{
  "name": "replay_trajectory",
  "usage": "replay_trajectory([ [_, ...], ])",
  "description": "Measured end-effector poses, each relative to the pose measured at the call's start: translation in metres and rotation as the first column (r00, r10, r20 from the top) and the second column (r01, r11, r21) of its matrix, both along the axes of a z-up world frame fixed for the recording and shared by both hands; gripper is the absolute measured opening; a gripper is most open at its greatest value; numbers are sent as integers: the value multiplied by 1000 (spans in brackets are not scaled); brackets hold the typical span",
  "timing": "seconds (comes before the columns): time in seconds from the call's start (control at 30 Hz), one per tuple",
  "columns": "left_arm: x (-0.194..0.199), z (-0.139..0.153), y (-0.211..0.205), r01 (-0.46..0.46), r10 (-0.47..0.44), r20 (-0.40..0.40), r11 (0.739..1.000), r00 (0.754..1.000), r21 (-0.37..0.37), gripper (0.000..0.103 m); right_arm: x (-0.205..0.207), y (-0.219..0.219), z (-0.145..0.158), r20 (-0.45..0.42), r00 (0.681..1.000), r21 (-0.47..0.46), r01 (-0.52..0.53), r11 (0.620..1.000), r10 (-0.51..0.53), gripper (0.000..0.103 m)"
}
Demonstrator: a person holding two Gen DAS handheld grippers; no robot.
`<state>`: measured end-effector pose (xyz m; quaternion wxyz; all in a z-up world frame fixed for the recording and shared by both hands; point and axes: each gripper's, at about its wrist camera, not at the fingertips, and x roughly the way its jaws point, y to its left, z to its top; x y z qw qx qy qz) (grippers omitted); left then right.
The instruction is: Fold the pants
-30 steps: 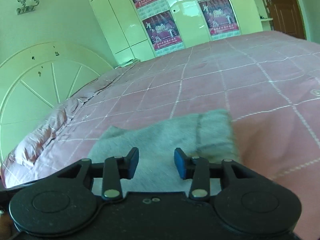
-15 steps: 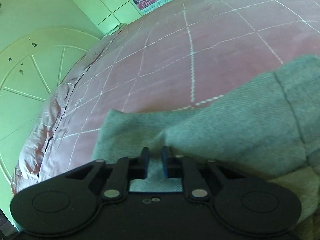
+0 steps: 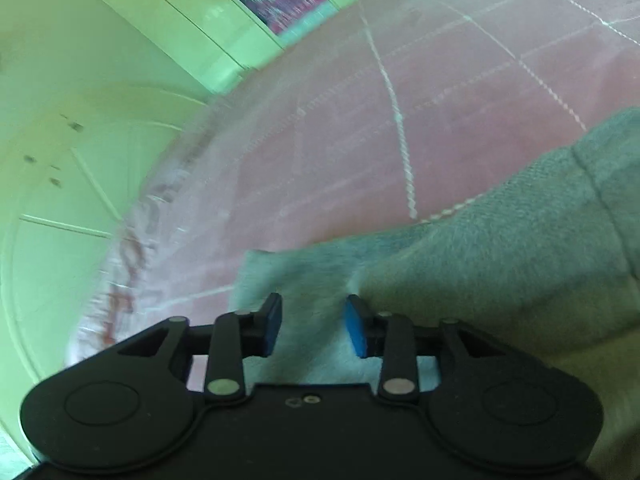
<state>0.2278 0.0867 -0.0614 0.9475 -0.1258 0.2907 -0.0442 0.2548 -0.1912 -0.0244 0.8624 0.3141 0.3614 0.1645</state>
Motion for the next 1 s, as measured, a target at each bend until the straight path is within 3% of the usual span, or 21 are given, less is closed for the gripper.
replay_trajectory([
  [0.1,0,0,-1,-2,2,-3,1000,1000,-1,99,-25,-7,-17,-75,995,-20,-64,998,62,28],
  [0.13,-1,0,-2,2,-2,-3,1000,1000,2,99,-36,-12,-21,-70,995,-19,-74,997,72,23],
  [0.3,-10,5,-1,5,-5,18,1000,1000,-5,99,-84,-21,-8,-16,994,-92,-109,990,108,23],
  [0.5,-21,10,-11,45,-45,38,999,998,5,99,-108,-40,3,-8,993,-63,-116,991,116,26],
  [0.57,-24,12,-14,65,-66,44,998,997,10,99,-110,-48,11,19,995,-61,-93,994,94,35],
  [0.67,-17,15,-21,58,-59,12,996,998,71,99,-105,-53,21,60,997,-114,-36,993,43,36],
  [0.8,8,32,-27,53,-55,42,997,998,52,99,-77,-47,40,124,992,-251,19,968,12,36],
  [0.87,29,42,-38,79,-84,55,994,995,78,99,-54,-37,51,170,985,-345,58,937,2,35],
  [0.93,50,54,-51,125,-131,59,988,990,87,99,-24,-32,56,176,984,-378,51,924,18,31],
  [1.0,67,65,-63,177,-181,81,983,980,50,99,1,-24,54,159,987,-408,33,912,35,26],
])
